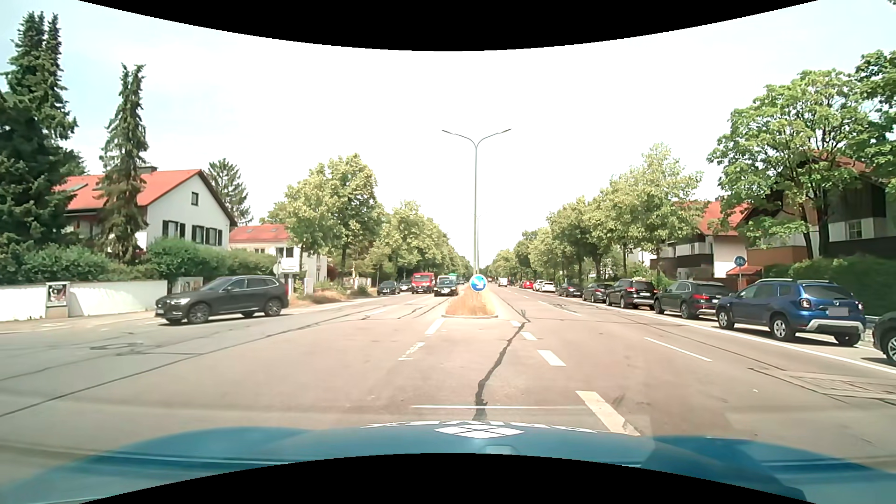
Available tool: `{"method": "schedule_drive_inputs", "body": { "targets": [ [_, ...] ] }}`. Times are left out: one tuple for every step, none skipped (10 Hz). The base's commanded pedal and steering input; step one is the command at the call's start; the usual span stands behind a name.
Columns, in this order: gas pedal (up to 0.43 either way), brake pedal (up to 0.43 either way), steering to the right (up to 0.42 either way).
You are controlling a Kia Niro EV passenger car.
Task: Follow the waypoints while adhering to traffic rules and regulations
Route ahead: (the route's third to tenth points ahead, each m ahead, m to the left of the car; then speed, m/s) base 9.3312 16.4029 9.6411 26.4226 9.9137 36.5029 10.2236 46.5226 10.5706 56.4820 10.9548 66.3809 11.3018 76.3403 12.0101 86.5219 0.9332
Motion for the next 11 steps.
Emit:
{"method": "schedule_drive_inputs", "body": {
  "targets": [
    [0.0,0.146,0.003],
    [0.0,0.134,-0.002],
    [0.0,0.128,-0.004],
    [0.0,0.128,-0.003],
    [0.0,0.128,-0.003],
    [0.0,0.128,-0.002],
    [0.0,0.134,-0.002],
    [0.0,0.134,-0.002],
    [0.0,0.159,-0.002],
    [0.0,0.171,-0.002],
    [0.0,0.177,-0.003]
  ]
}}
